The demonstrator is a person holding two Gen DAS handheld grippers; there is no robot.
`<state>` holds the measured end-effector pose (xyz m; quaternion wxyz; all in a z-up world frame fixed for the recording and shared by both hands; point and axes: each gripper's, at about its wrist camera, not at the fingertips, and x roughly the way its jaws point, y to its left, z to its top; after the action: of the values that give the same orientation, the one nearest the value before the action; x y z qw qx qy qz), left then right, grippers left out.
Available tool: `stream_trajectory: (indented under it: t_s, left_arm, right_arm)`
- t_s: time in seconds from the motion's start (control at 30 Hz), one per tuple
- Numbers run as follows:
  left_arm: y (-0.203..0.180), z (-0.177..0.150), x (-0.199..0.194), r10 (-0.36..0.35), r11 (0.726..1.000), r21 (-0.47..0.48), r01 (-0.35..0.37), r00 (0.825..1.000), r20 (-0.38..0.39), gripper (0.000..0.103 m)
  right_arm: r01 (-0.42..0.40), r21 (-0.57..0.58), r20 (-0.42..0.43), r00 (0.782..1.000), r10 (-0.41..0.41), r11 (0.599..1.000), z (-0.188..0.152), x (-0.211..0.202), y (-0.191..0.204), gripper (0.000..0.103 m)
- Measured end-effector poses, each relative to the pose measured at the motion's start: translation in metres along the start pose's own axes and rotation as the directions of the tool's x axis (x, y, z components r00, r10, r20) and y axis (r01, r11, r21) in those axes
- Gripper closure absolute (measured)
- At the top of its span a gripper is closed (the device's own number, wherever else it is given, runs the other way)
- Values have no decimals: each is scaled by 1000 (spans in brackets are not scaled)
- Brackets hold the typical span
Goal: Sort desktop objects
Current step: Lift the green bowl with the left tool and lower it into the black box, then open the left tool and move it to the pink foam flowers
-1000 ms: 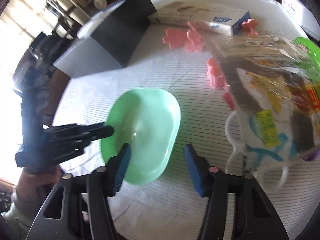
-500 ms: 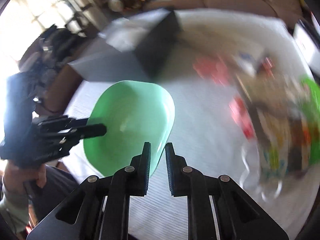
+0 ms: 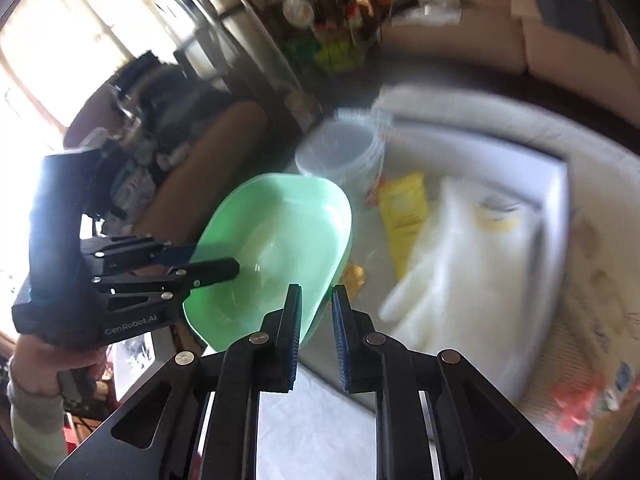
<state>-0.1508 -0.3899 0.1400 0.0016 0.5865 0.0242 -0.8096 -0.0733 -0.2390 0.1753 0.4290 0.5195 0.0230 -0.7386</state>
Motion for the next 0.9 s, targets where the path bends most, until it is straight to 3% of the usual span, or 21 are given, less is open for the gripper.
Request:
stream_trajectory:
  t_s: [0.2,0.3,0.4,0.5,0.6,0.73,0.9]
  left_arm:
    - [-6,2,54,111,989,109,-103,991,-69,79]
    - [-22,1,68,214,960,200,-198,975,-65,74]
    - [-30,1,73,263,942,232,-241,962,-68,67]
    - [-29,-3,57,221,955,214,-205,974,-55,57]
    - [-26,-10,25,181,967,182,-180,983,7,48]
    - [-17,-15,-7,115,983,137,-120,992,43,47]
    - [-10,-13,-14,138,981,131,-143,989,43,47]
  right_arm:
    - [44,37,-112,993,-39,998,3,77,-20,88]
    - [82,17,-153,985,-79,996,3,95,-24,88]
    - [105,-3,-205,973,-103,994,6,111,-20,88]
    - [85,-5,-228,970,-84,996,5,118,-15,88]
    - [58,-5,-236,970,-58,998,4,118,-10,88]
    - [32,-5,-236,971,-32,999,5,114,-7,88]
    - [42,9,-233,972,-39,999,3,98,-7,85]
